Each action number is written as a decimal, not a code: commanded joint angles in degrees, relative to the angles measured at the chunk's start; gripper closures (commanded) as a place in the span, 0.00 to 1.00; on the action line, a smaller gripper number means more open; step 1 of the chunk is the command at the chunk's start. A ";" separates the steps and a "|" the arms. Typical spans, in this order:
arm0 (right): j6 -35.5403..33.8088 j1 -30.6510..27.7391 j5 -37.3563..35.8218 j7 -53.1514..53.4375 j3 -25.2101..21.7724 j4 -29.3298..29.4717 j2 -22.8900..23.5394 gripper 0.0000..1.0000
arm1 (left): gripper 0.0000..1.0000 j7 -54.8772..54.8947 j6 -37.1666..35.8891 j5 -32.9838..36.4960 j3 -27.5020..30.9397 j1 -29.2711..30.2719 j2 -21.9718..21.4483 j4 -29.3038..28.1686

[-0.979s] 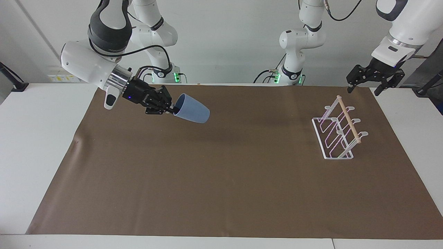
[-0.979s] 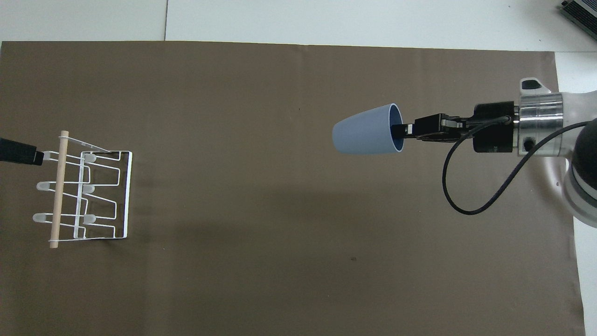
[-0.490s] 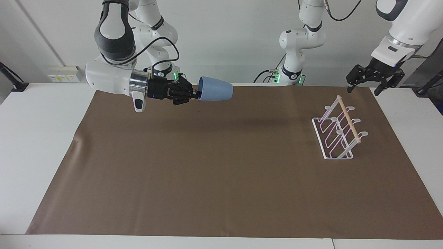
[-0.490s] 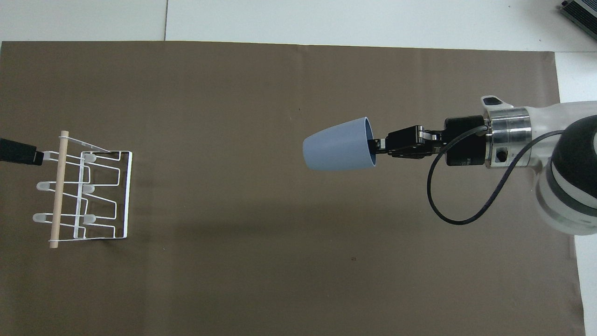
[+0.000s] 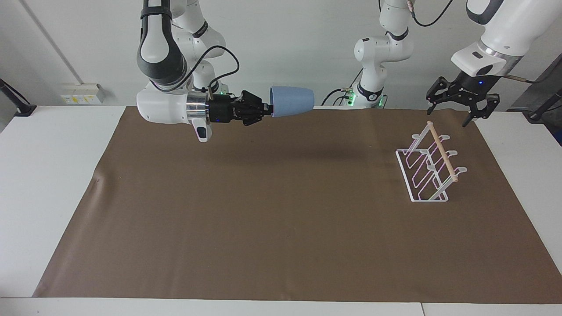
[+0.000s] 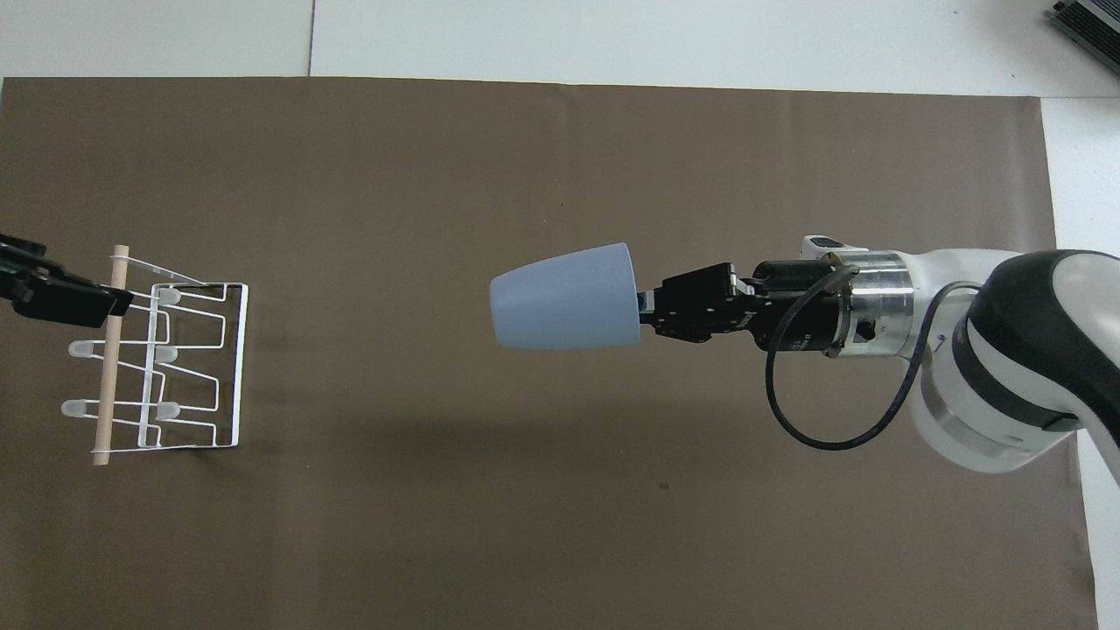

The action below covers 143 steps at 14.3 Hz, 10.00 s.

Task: Hang cup on cup holder
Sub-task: 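Hold the cup out with the right gripper while the left gripper reaches it, then close the left gripper on the cup's base near the right gripper, then open the right gripper and pull it back while the left gripper carries the cup, then lower the cup onto the wire rack with the left gripper, then release the cup on the rack and raise the left gripper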

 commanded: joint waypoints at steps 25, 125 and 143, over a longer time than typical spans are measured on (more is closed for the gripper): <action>9.49 6.46 7.54 -4.39 -0.12 -4.41 -3.00 1.00 | 0.00 22.16 19.90 -13.55 0.33 -28.41 -2.29 -6.03; -8.09 -7.69 -94.76 18.90 -0.74 23.63 -3.17 0.00 | 0.00 11.47 8.13 37.79 1.73 -13.30 2.02 -16.50; -8.09 -7.69 -94.68 18.90 -0.74 23.63 -3.17 0.00 | 0.00 -29.96 -0.04 8.70 1.91 0.31 -0.36 -0.78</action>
